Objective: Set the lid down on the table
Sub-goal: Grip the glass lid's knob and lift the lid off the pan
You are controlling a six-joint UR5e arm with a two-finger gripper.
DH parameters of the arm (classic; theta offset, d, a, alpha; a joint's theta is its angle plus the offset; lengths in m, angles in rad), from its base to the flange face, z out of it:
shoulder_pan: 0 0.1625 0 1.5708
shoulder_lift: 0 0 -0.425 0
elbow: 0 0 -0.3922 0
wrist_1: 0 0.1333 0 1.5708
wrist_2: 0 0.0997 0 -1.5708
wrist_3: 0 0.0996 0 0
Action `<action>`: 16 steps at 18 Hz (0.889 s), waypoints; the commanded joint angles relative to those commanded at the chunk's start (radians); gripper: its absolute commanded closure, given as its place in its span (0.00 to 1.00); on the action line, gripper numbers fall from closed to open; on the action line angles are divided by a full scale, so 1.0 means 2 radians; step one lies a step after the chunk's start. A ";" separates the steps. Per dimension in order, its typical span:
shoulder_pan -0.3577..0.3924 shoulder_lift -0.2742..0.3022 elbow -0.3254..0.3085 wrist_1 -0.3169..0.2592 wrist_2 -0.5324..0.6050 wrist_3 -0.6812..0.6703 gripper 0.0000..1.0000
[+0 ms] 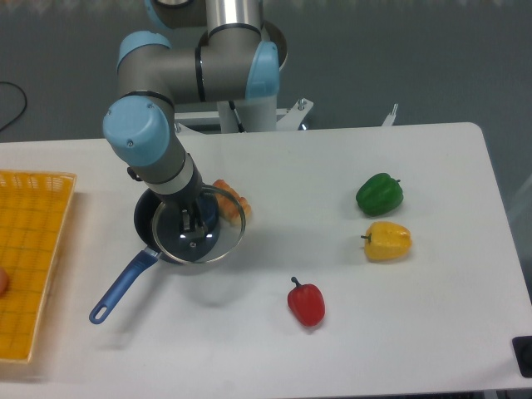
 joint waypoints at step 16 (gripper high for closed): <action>0.009 -0.002 0.005 0.000 0.004 0.000 0.34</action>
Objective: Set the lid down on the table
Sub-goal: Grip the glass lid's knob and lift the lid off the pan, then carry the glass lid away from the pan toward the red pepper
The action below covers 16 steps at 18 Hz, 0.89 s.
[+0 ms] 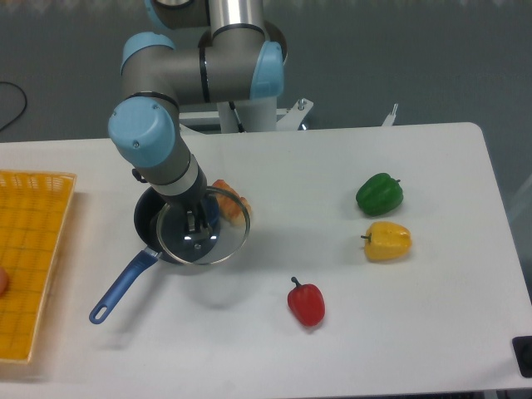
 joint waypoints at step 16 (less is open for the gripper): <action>0.025 -0.006 -0.004 0.003 0.011 0.001 0.34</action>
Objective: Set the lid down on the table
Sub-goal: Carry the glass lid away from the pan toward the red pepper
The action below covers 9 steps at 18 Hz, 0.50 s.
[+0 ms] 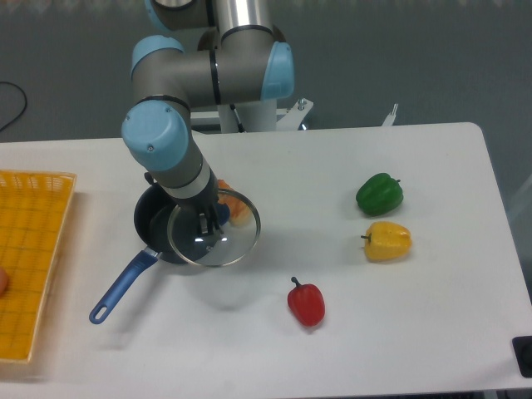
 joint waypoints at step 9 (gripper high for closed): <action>0.025 -0.008 -0.012 0.002 0.024 0.024 0.34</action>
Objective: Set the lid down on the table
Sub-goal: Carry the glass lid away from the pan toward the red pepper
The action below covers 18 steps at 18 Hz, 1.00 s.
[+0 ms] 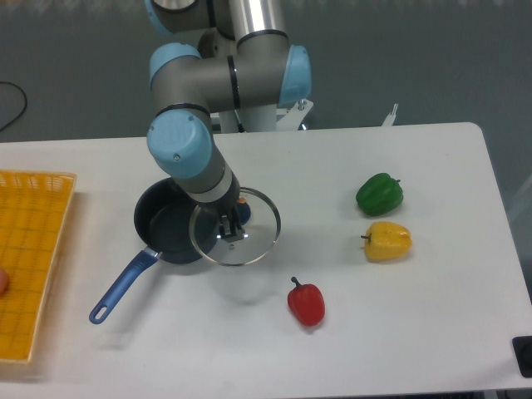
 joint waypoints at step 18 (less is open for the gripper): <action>0.025 -0.020 -0.034 0.037 0.028 0.014 0.34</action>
